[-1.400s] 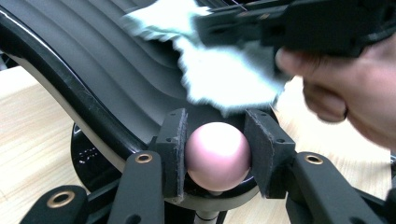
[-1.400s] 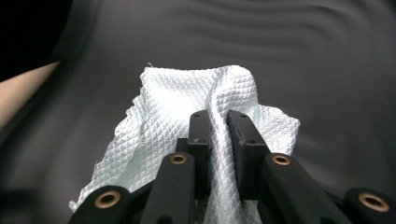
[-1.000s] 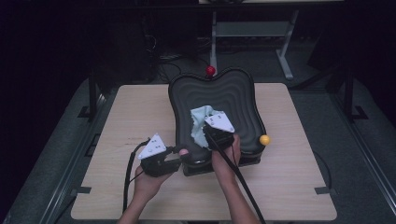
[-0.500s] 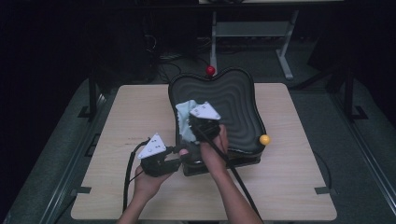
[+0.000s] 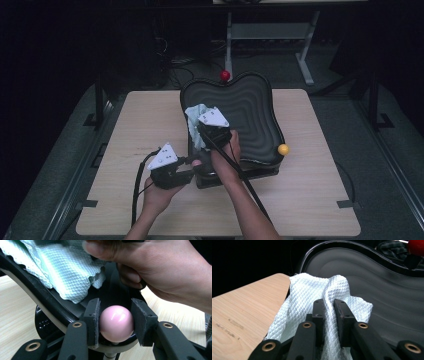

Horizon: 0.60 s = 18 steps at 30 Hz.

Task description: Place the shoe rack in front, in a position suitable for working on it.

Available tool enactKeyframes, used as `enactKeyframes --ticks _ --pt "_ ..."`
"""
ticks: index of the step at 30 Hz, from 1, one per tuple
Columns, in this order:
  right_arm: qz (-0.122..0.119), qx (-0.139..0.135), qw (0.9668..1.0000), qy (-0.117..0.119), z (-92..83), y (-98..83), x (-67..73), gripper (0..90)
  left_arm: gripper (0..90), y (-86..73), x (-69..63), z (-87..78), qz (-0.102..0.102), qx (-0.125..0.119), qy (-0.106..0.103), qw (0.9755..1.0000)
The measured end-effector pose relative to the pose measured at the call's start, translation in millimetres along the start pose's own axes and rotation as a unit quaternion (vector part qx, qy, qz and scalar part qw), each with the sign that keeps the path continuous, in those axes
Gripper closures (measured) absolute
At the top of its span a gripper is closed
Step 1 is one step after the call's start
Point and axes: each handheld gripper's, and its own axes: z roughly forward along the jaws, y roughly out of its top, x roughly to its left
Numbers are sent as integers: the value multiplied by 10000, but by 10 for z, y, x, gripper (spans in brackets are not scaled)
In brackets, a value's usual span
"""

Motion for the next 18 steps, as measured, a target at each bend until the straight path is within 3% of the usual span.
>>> enactKeyframes --ticks 3,5,7,8,10,12,16,18 --pt "193 1 9992 -362 13 11 -175 794 602 0 0 1 22 -8 14 10000" --pt "403 3 9982 -449 22 23 -290 795 601 2 1 1 29 3 8 10000" --pt "467 2 9980 -421 32 32 -282 794 602 2 6 1 27 7 -8 10000" --pt "425 -30 9987 -275 42 30 -220 793 602 3 10 0 26 14 -15 10000" --pt "151 -53 9998 -95 62 39 -82 794 602 3 12 0 10 17 -34 10000" --pt "48 -52 10000 -29 79 63 -42 795 602 3 13 1 24 13 -37 10000" --pt "253 -26 9988 -417 115 106 -276 796 602 3 11 1 25 13 -40 10000" --pt "401 -7 9982 -438 122 124 -340 795 602 3 11 1 26 15 -42 10000"
